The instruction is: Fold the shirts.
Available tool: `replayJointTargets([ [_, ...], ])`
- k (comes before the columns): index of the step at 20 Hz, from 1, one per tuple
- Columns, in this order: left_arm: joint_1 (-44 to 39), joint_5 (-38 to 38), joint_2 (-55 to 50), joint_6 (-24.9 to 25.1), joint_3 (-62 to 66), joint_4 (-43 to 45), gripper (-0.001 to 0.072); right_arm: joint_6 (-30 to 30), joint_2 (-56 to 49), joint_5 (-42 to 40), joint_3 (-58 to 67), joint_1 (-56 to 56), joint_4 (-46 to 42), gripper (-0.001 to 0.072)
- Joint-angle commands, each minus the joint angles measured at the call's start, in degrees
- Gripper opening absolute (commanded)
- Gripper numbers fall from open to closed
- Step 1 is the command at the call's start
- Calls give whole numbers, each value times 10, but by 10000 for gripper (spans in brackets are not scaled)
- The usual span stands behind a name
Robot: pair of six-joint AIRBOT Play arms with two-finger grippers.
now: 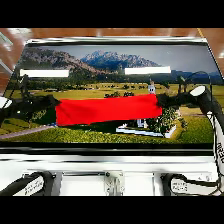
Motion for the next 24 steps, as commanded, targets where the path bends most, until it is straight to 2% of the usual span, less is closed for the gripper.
replayJointTargets([
  [1, 0, 28, -79, -12, 51, -32, 43, 28, -43, -62, 64, 29, -4, 56],
  [6, 0, 29, -149, -12, 54, -59, 44, 57, -109, -89, 82, 47, -3, 57],
  [7, 0, 29, -157, -12, 54, -59, 85, 57, -115, -87, 82, 47, -3, 67],
  [8, 0, 26, -163, -15, 54, -59, 225, 57, -117, -84, 82, 47, -3, 134],
  [9, 1, 21, -164, -14, 54, -58, 375, 54, -115, -83, 82, 46, -4, 368],
  [10, 5, 14, -163, -14, 54, -58, 477, 40, -111, -76, 84, 42, -5, 577],
  [12, 19, -15, -161, -14, 60, -59, 475, 25, -97, -58, 84, 23, -21, 599],
  [14, 33, -56, -161, -14, 68, -59, 472, 31, -90, -34, 84, -10, -21, 692],
  [19, 27, -110, -161, -14, 70, -60, 469, 38, -125, 9, 84, -50, -6, 691],
  [24, 2, -119, -161, -4, 70, -74, 449, 38, -185, 2, 84, -23, 75, 691],
])
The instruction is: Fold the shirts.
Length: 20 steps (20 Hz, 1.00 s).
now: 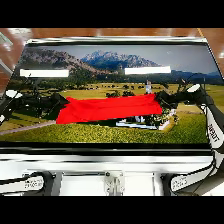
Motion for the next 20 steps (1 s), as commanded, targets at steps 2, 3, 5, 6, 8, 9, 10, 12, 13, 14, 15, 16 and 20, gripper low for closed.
replayJointTargets([
  [2, -19, -12, 0, 47, 0, -62, 449, 0, -42, 1, 0, 21, 68, 689],
  [3, -24, -10, 0, 66, 0, -91, 449, 0, -42, -4, 0, 27, 68, 583],
  [5, -37, -4, 0, 92, 0, -140, 431, -4, -36, -15, 0, 31, 77, 58],
  [6, -47, 2, 0, 92, 0, -150, 425, -12, -28, -14, 0, 31, 83, 55],
  [8, -74, 23, -1, 92, 0, -156, 197, -41, 2, -1, 0, 30, 82, 56],
  [9, -94, 41, -1, 92, 0, -156, 99, -47, 22, 12, 0, 30, 82, 56],
  [10, -117, 65, -2, 92, 0, -156, 48, -53, 46, 29, 0, 30, 81, 56],
  [12, -178, 132, -6, 89, 0, -158, 43, -54, 107, 71, 0, 30, 82, 56],
  [13, -213, 168, -12, 89, 0, -165, 43, -54, 137, 92, 0, 30, 82, 56],
  [14, -245, 198, -20, 89, 0, -181, 44, -47, 172, 112, 0, 30, 82, 56],
  [15, -275, 220, -31, 89, 0, -211, 44, -34, 203, 129, 0, 30, 82, 56],
  [16, -301, 230, -45, 90, 0, -245, 44, -19, 235, 148, 0, 30, 83, 56],
  [20, -377, 266, -104, 92, 1, -325, 43, 36, 339, 197, 0, 31, 83, 56],
])
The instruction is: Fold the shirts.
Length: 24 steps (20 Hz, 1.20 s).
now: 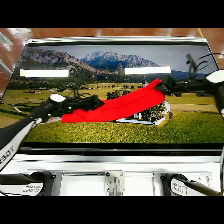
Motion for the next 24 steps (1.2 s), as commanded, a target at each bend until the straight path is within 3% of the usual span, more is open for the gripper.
replayJointTargets([
  [1, -73, 52, -50, 5, 1, -94, 43, 52, 93, 52, 1, 1, 2, 56],
  [7, -176, 53, -157, 100, 96, -260, 44, 102, 169, 70, 1, 1, 6, 56],
  [12, -196, 17, -218, 107, 197, -276, 41, 105, 171, 55, 0, 1, 43, 56],
  [18, -57, 12, -87, 107, 133, -173, 39, 97, 157, 5, 0, 27, 36, 56],
  [21, 49, 13, 23, 107, 124, -109, 39, 96, 108, -55, 0, 115, -2, 56],
  [24, 152, 10, 136, 107, 124, -101, 40, 95, 11, -137, 0, 230, -30, 56],
])
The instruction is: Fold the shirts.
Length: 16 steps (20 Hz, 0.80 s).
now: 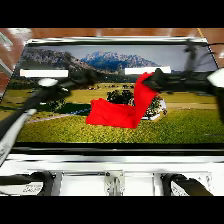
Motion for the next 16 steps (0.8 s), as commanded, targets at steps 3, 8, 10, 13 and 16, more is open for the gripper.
replayJointTargets([
  [3, 168, -34, 195, 0, -5, 33, 41, -2, -184, -183, 0, 196, -18, 57],
  [8, 220, -110, 296, -10, -5, 49, 41, -35, -321, -288, 0, 283, 172, 364],
  [10, 212, -139, 308, -33, -5, 71, 41, -61, -330, -266, 0, 278, 190, 585],
  [13, 200, -164, 308, -41, -10, 91, 41, -95, -309, -184, 0, 228, 167, 585],
  [16, 201, -163, 308, -41, -21, 93, 41, -94, -268, -81, 0, 137, 51, 586],
])
